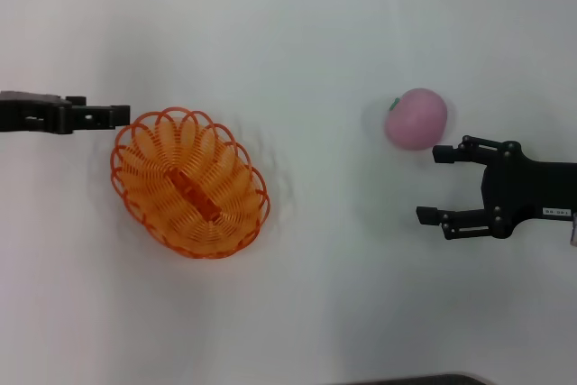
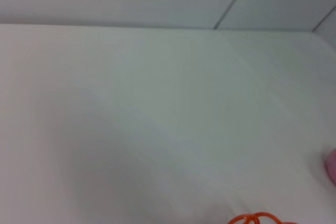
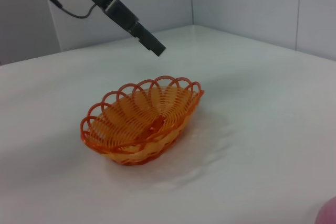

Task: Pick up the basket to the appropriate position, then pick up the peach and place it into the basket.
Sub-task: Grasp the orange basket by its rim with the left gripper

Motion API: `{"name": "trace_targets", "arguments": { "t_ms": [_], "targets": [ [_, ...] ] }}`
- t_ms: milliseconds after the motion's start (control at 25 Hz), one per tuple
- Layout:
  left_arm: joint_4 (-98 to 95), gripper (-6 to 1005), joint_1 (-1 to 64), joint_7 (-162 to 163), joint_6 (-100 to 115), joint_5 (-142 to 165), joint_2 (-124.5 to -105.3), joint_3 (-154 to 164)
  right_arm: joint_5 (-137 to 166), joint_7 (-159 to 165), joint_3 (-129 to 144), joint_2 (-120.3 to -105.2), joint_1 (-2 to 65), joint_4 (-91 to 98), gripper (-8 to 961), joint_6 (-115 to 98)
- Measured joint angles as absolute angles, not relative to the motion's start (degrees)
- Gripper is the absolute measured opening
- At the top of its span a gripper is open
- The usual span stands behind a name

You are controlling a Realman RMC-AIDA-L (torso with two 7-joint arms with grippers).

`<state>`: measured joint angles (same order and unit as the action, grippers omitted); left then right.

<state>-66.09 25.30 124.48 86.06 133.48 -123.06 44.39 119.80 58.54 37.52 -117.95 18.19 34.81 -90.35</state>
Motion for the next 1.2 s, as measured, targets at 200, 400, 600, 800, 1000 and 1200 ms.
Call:
{"name": "trace_targets", "arguments": {
  "t_ms": [200,400,600,800,1000,1200],
  "targets": [
    [-68.7,838,27.0,127.3,83.4,138.2,-123.88,51.8,119.8,58.6,37.5,-117.95,18.2,34.9,944,-90.3],
    [-69.6,839,28.1,129.7,80.0,142.4,-123.88,58.1,119.8,58.6,37.6,-117.95,18.2,35.0,944,-90.4],
    [-69.8,834,30.3,130.1,80.8,145.7,-123.78,60.3,120.4,59.1,37.5,-117.95,18.2,35.4,944,-90.5],
    [-69.7,828,32.2,130.1,82.2,148.8,-123.71,63.8,121.0,59.4,37.3,-118.01,18.3,35.6,944,-90.4],
    [-69.2,823,33.5,129.8,81.8,149.8,-123.73,66.9,121.1,59.4,37.2,-118.03,18.5,35.6,944,-90.4],
    [-68.5,817,34.2,129.7,80.3,151.4,-123.74,67.4,121.1,59.4,37.2,-118.04,18.6,35.6,944,-90.3]
  ]
}}
